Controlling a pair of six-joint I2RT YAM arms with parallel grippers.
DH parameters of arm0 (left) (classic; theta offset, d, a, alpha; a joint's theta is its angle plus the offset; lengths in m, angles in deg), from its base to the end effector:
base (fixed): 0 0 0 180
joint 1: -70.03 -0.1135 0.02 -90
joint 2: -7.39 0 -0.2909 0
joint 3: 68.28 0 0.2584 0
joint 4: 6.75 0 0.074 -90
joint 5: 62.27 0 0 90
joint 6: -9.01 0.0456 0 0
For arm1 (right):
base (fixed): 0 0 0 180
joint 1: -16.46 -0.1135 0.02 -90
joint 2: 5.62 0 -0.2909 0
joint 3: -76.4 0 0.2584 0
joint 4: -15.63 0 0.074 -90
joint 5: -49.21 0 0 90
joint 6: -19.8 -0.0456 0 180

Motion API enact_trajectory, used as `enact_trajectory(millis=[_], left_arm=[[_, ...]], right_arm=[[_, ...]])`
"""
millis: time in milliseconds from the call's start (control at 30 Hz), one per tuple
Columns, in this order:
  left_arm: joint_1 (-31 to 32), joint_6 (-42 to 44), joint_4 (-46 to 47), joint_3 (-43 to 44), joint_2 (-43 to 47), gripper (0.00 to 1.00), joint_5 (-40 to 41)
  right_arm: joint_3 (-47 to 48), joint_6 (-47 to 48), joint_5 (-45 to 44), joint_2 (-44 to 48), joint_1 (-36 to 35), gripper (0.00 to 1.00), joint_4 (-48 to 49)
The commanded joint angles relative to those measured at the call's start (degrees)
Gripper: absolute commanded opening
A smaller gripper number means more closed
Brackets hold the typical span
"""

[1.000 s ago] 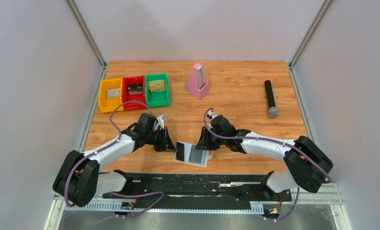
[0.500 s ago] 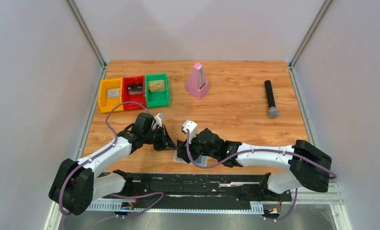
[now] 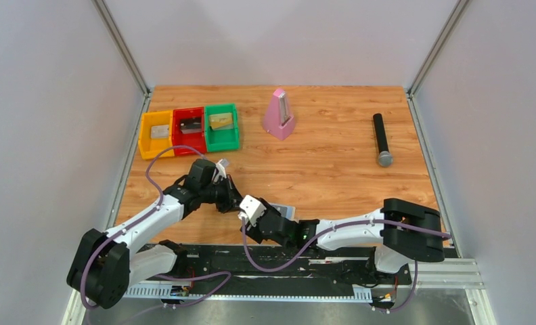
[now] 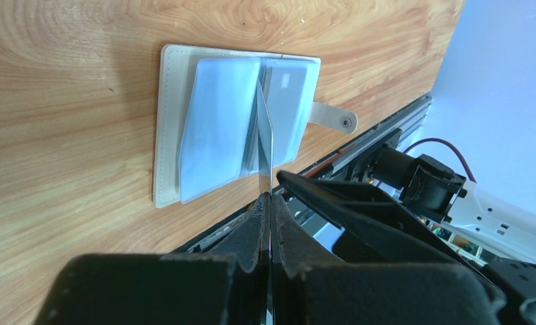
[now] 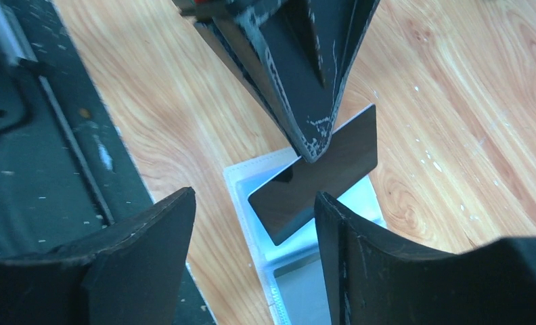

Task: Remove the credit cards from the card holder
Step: Remove the credit card from the card holder.

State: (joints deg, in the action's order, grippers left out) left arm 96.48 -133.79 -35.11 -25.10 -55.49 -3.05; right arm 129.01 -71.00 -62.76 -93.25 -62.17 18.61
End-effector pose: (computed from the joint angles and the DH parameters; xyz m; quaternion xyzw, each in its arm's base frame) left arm 0.1743 -0.1128 0.2011 -0.1127 0.8982 -0.4109 0.1077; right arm 0.0794 0.3086 0.1942 -0.4676 0.7262 0.1757 0.4724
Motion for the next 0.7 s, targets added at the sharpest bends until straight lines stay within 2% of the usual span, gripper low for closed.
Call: enact_trajectory(millis=[0, 67, 100, 167, 200, 233, 267, 400, 433, 667], left_arm=[[-0.3, -2.0, 0.0, 1.3, 1.8, 0.00, 0.8], [-0.3, -2.4, -0.1, 1.2, 2.1, 0.00, 0.7], [-0.3, -2.6, -0.2, 1.2, 2.5, 0.00, 0.8], [-0.3, -2.9, -0.5, 1.1, 3.2, 0.00, 1.1], [-0.3, -3.0, -0.5, 1.2, 3.5, 0.00, 1.3], [-0.3, -2.9, -0.4, 1.4, 4.0, 0.00, 1.5], [-0.3, -2.7, -0.6, 1.6, 4.2, 0.00, 1.6], [-0.3, 0.2, -3.7, 4.0, 5.0, 0.13, 3.4], [-0.3, 1.4, -4.8, 4.7, 5.4, 0.21, 4.2], [-0.4, 6.6, -11.0, 8.4, 7.5, 0.33, 8.4]], right_arm=[[3.1, 2.0, -10.6, -2.7, -0.6, 0.57, 1.3], [3.1, 1.7, -12.4, -2.8, -0.6, 0.48, 1.6], [3.0, 1.5, -12.9, -2.7, -0.6, 0.41, 1.8], [2.4, 1.2, -13.0, -1.8, -0.8, 0.23, 2.2], [2.1, 1.2, -12.7, -1.3, -0.7, 0.10, 2.5], [1.6, 1.1, -12.3, -0.8, -0.7, 0.03, 2.6], [1.1, -0.2, -11.7, -0.2, -0.7, 0.00, 2.6], [0.0, -4.1, -8.7, 2.4, 0.0, 0.00, 1.4], [-0.3, -5.1, -7.6, 3.1, 0.5, 0.00, 1.1], [-2.0, -9.3, -1.8, 8.0, 3.3, 0.00, -1.3]])
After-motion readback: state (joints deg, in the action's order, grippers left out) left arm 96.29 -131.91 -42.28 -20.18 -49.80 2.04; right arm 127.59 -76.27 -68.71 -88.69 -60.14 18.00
